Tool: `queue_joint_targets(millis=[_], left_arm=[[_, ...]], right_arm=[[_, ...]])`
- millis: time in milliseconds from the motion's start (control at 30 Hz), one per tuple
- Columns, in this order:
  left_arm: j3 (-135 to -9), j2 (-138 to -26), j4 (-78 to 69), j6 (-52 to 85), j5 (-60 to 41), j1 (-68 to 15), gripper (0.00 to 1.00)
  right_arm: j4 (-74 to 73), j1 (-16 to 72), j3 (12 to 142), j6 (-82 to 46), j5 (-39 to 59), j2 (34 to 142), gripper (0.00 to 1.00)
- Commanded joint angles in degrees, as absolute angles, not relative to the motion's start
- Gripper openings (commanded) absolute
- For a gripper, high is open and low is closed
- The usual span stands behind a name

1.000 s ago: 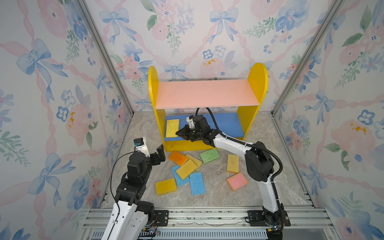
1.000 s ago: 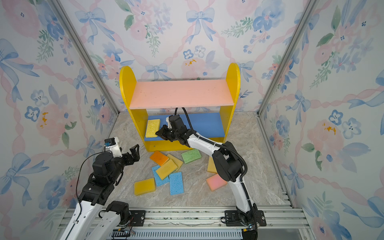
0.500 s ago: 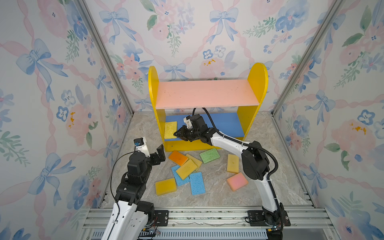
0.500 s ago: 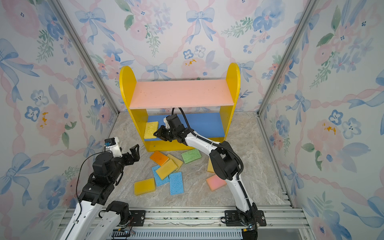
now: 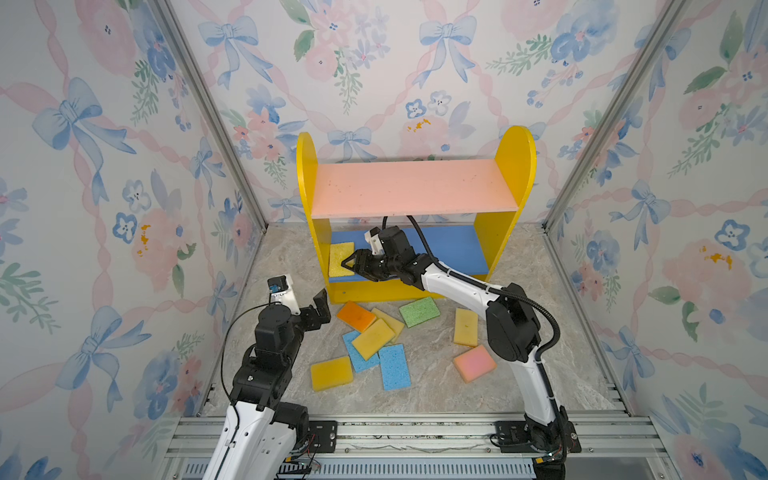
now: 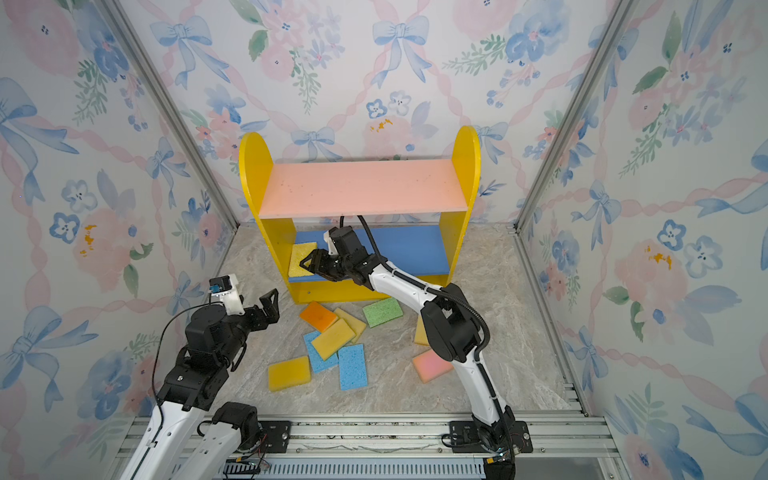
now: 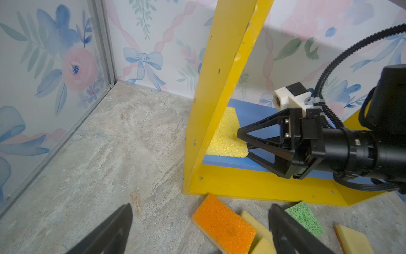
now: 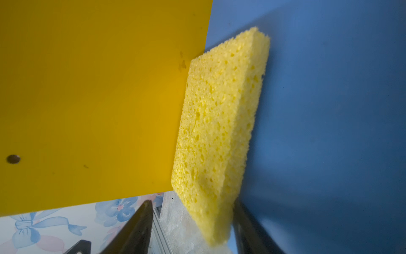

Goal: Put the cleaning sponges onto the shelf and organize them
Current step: 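Place the sponge on the blue shelf with the right gripper while the left withdraws, then release the sponge and move the right gripper back toward the sponge pile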

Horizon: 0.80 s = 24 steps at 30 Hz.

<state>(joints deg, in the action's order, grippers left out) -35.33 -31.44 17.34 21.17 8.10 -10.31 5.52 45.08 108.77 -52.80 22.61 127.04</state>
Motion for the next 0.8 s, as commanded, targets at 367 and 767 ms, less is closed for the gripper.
queue_joint_targets(millis=[367,767], left_arm=[[-34.45,-30.94,17.58,20.39,7.69,-9.80,0.98],[-34.40,-31.20,17.48,20.30,7.50,-9.76,0.98]], right_arm=[[23.03,47.46,112.33,-42.38,13.10,126.32,0.76],[22.78,47.48,109.78,-40.98,12.62,120.42,0.80]])
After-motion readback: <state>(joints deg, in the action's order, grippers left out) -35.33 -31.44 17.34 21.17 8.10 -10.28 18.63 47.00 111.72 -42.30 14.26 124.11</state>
